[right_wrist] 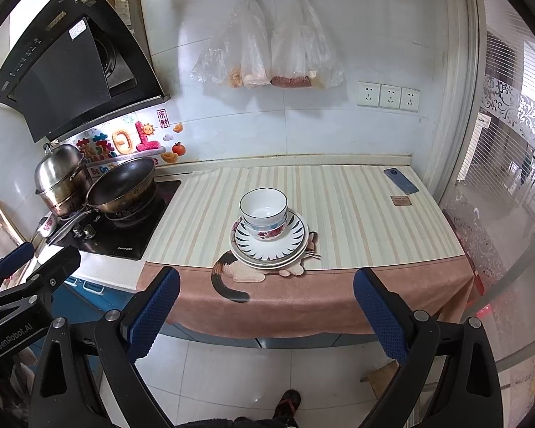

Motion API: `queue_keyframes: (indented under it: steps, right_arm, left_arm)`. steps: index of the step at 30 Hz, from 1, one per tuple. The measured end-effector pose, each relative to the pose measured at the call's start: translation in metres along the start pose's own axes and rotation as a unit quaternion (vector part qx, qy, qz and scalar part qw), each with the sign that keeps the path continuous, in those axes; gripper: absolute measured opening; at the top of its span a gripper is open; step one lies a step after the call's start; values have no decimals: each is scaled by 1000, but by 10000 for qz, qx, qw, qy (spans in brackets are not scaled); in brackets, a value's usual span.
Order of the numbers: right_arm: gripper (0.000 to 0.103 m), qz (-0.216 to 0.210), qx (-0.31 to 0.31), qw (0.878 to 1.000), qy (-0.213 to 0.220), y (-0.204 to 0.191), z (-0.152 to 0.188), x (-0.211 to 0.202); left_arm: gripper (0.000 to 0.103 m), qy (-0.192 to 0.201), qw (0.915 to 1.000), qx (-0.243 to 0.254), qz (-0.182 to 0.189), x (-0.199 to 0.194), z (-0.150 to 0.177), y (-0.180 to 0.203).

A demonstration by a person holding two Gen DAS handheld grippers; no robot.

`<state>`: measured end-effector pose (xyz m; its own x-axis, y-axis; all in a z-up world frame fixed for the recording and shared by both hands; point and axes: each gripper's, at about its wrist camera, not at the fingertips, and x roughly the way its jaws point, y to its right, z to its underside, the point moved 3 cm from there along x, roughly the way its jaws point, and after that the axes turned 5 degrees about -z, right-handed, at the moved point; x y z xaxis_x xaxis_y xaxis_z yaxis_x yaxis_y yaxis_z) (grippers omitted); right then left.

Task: Organize plates and bowls

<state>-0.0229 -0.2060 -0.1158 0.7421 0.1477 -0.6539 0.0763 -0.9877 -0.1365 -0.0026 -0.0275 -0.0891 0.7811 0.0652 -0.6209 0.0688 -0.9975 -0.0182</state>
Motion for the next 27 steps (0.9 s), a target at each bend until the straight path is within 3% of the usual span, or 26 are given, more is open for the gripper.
queue_keyframes:
  steps: [27]
  right_arm:
    - [100, 38, 44, 10000, 30, 12, -3, 9]
  left_arm:
    - [103, 25, 10000, 41, 36, 7, -8, 0]
